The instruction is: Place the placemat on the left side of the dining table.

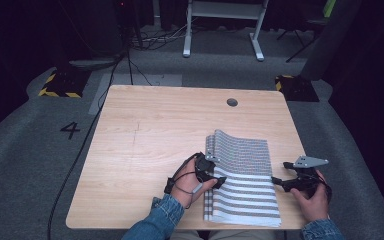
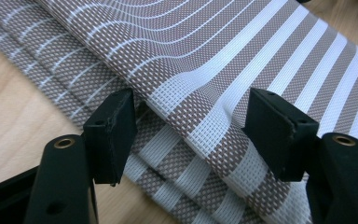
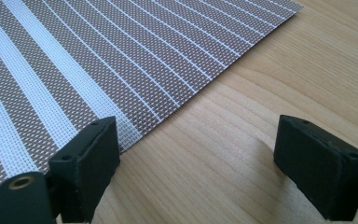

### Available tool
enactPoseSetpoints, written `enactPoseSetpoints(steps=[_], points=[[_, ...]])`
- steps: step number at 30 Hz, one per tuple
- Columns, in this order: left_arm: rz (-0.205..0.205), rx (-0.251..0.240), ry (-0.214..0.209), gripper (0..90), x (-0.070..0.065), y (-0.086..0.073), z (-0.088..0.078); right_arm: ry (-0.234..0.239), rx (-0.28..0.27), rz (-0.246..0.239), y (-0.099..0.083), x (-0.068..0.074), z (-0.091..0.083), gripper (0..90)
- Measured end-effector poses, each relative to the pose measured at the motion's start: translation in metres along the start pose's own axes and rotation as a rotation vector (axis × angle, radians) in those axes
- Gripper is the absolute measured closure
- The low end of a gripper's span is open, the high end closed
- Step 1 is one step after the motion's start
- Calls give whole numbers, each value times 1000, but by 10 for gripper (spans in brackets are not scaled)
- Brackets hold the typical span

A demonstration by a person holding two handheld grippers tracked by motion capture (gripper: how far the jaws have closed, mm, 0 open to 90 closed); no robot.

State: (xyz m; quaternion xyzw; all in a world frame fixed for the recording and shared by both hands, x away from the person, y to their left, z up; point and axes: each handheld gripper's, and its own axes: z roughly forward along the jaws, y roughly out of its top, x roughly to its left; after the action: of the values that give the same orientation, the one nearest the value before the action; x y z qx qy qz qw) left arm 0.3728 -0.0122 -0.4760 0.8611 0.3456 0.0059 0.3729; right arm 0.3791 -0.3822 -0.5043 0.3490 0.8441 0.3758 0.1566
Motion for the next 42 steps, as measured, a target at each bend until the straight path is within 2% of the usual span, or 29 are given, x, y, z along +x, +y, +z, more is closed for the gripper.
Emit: enactPoseSetpoints(steps=[2,3,5,6,7,8,9,11,12,13,15,16,21,26,27,28,35,36,37,42], points=[[-3,15,-20,376,-3,0,3,-1,0,1,0,0,0,143],[-2,21,-16,400,-7,1,4,0,0,1,0,0,0,143],[30,49,18,451,-14,4,7,0,0,1,0,0,0,143],[25,48,29,513,-14,5,8,-1,0,0,0,0,0,143],[7,46,16,547,-13,7,8,1,2,-1,0,0,0,143],[7,46,16,586,-13,7,8,-1,1,1,0,0,0,143],[2,37,18,586,-13,6,8,-1,1,1,0,0,0,143],[8,27,22,660,-14,6,7,-1,0,1,0,0,0,144],[20,9,37,716,-16,6,6,-1,0,0,0,0,0,143],[17,12,32,786,-16,5,5,-1,0,1,0,0,0,144],[16,-13,12,859,-18,6,2,-1,1,1,0,0,0,143],[10,-23,8,859,-20,7,0,-1,1,1,0,0,0,143],[43,-104,-16,875,-27,12,-16,0,0,1,0,0,0,143],[93,-154,-10,882,-34,17,-37,-2,-1,-3,0,0,0,143],[106,-176,-9,882,-37,18,-46,-2,-1,-4,0,0,0,143],[106,-176,-9,882,-37,18,-46,-1,2,2,0,1,0,143],[142,-229,-6,884,-46,22,-77,1,2,0,0,1,0,143],[151,-244,-1,884,-49,22,-86,1,1,0,0,1,0,143],[151,-244,-1,884,-49,22,-86,1,1,0,0,1,0,143],[189,-287,12,885,-51,25,-117,1,2,0,0,1,0,143]])
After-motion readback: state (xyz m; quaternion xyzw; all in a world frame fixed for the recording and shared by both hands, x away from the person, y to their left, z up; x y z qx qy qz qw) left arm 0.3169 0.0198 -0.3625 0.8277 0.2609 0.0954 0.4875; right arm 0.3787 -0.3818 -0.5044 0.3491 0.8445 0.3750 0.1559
